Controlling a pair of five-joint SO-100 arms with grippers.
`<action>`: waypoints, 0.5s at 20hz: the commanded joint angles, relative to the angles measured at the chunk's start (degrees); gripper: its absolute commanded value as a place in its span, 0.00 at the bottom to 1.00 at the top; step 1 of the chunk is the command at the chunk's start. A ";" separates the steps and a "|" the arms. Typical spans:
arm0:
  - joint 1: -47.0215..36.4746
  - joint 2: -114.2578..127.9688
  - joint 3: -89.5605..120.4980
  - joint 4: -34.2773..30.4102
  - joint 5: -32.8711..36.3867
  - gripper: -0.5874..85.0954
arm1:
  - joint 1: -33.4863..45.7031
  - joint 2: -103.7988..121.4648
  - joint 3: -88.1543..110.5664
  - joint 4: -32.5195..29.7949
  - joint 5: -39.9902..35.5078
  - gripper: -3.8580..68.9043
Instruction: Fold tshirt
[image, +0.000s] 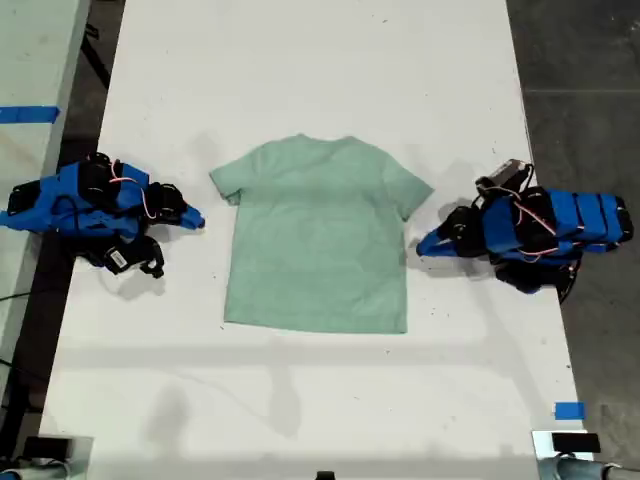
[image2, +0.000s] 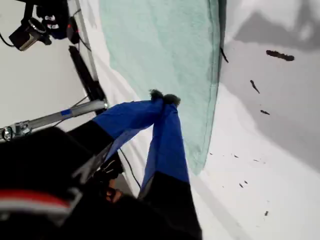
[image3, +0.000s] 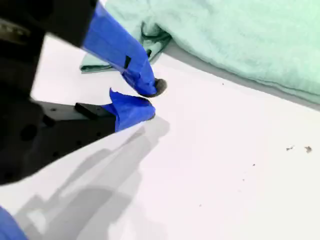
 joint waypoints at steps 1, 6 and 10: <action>0.18 0.00 -0.53 -0.53 -3.25 0.01 | -1.93 0.18 -1.85 1.67 0.09 0.04; -2.29 -12.30 -8.88 -6.24 -0.70 0.01 | -0.35 -13.27 -12.48 -0.88 -7.47 0.04; -8.70 -33.93 -26.81 -9.05 8.79 0.01 | 6.77 -41.66 -35.86 1.58 -20.30 0.04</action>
